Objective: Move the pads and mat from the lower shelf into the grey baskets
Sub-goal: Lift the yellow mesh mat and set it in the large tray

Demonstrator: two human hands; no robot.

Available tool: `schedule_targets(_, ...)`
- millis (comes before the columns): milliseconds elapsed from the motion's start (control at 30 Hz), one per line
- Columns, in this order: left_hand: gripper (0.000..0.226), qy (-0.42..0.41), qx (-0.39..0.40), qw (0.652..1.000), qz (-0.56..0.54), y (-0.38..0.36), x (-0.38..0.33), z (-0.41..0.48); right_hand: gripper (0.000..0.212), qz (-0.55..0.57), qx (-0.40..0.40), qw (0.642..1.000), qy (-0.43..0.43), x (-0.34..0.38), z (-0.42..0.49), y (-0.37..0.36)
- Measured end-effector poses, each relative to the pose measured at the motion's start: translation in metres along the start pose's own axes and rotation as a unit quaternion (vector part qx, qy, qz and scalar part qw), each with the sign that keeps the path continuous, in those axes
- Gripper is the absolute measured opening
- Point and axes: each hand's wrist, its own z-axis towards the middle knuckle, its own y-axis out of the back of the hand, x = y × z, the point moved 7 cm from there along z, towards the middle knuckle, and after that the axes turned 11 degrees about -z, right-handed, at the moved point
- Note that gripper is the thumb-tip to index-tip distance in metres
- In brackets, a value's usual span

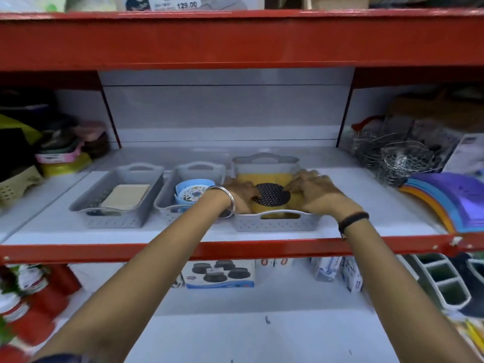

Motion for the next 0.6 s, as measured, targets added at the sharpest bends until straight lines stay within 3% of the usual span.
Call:
schedule_targets(100, 0.05, 0.007, -0.023, 0.999, 0.027, -0.004, -0.003, 0.011, 0.045, 0.019, 0.059, 0.997, 0.041, 0.006, 0.011, -0.012)
schedule_targets(233, 0.037, 0.011, -0.086, 0.996, 0.01, -0.006, -0.003, 0.016, 0.039, 0.029, -0.014, 0.999, 0.032, 0.007, 0.02, -0.008)
schedule_targets(333, 0.037, -0.001, -0.089, 0.996, -0.011, -0.006, -0.003, 0.017, 0.03, 0.052, -0.01, 0.998, 0.039, 0.006, 0.02, -0.009)
schedule_targets(433, 0.034, -0.031, -0.104, 0.987, -0.118, 0.003, -0.002, 0.01, 0.028, 0.141, 0.003, 0.989, 0.032, 0.007, 0.019, -0.001)
schedule_targets(500, 0.028, -0.044, -0.149, 0.963, -0.218, 0.023, 0.01, -0.004, 0.029, 0.233, -0.039, 0.971, 0.028, 0.015, 0.022, 0.018)
schedule_targets(600, 0.025, -0.042, -0.246, 0.932, -0.263, 0.065, 0.061, -0.035, 0.024, 0.289, -0.108, 0.949, 0.071, 0.043, 0.036, 0.054)
